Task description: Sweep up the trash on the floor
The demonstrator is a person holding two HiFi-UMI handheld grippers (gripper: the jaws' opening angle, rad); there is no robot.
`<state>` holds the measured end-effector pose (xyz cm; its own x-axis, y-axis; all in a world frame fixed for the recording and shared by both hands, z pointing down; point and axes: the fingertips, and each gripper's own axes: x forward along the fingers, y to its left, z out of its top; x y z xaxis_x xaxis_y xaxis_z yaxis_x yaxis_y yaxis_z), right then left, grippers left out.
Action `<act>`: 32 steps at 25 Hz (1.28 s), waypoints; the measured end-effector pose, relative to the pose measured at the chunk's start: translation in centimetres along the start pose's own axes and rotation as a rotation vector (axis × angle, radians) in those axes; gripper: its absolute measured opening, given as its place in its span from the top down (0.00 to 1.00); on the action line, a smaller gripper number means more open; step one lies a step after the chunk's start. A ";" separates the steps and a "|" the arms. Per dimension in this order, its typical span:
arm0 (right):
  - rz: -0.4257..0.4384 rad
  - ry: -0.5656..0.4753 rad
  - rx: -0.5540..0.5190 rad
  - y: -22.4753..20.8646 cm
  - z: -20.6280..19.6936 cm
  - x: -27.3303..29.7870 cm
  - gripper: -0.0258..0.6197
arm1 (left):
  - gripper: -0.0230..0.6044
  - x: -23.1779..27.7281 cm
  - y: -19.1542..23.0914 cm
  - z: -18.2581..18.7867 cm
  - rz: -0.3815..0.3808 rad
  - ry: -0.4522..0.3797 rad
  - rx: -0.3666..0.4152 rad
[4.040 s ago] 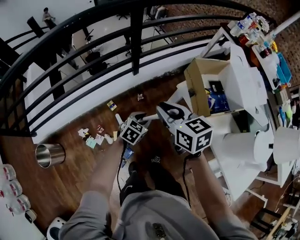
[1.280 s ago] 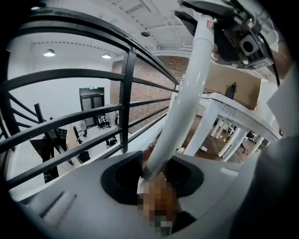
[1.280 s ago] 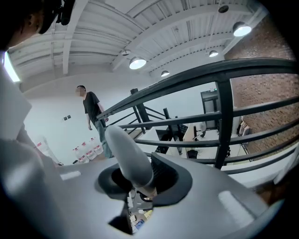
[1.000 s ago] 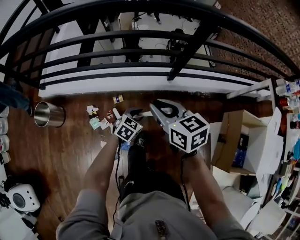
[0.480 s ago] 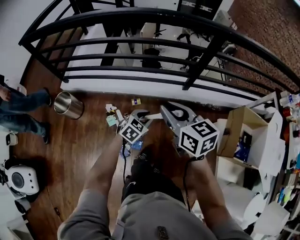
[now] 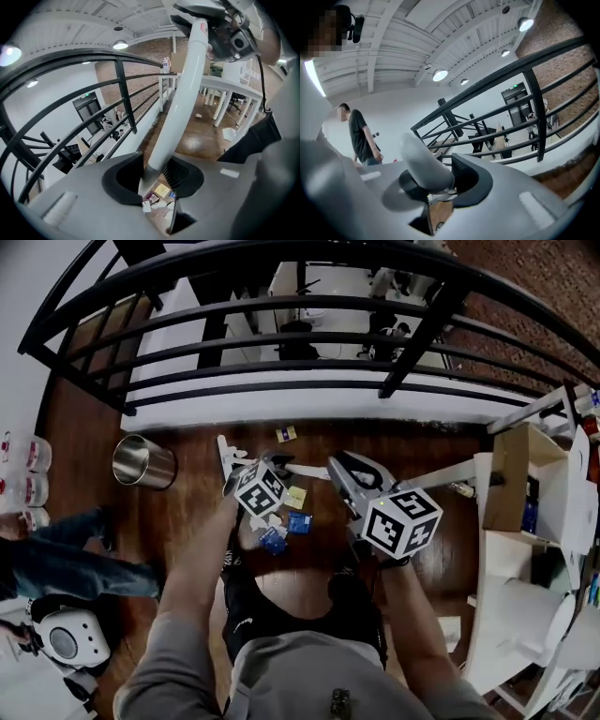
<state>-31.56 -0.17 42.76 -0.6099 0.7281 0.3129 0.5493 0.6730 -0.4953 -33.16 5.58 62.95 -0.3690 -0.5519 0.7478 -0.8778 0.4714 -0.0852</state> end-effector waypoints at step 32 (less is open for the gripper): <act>-0.373 -0.102 0.211 -5.5 -4.8 -11.2 0.87 | 0.80 5.3 -14.1 2.9 -0.417 -0.016 0.187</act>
<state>-25.06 -11.40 45.87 -0.8036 0.4164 0.4251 0.1584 0.8383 -0.5216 -23.60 -5.99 66.15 0.0247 -0.6795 0.7332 -0.9919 0.0749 0.1027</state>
